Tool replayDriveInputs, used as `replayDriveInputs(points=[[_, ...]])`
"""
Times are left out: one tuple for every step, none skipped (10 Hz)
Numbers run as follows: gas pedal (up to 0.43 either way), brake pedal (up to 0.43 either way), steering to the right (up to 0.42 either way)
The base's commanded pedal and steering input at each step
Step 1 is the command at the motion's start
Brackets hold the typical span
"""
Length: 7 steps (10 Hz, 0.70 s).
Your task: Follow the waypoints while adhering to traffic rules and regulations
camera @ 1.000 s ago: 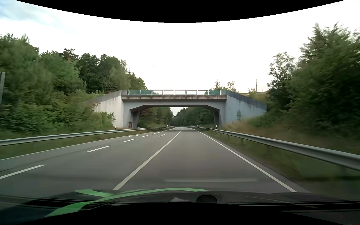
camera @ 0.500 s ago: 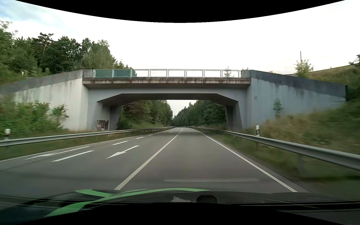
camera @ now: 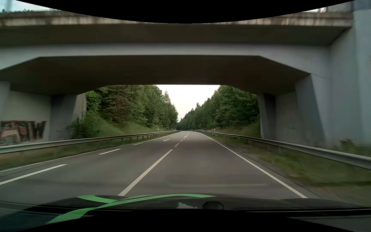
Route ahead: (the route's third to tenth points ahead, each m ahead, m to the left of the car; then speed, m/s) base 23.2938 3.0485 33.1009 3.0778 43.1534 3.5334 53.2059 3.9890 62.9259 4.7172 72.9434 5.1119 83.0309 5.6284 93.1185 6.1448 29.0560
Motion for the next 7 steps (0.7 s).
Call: replayDriveInputs(points=[[0.268, 0.0, -0.006], [0.268, 0.0, -0.006], [0.268, 0.0, -0.006], [0.26, 0.0, -0.005], [0.26, 0.0, -0.005], [0.248, 0.0, -0.005], [0.248, 0.0, -0.005]])
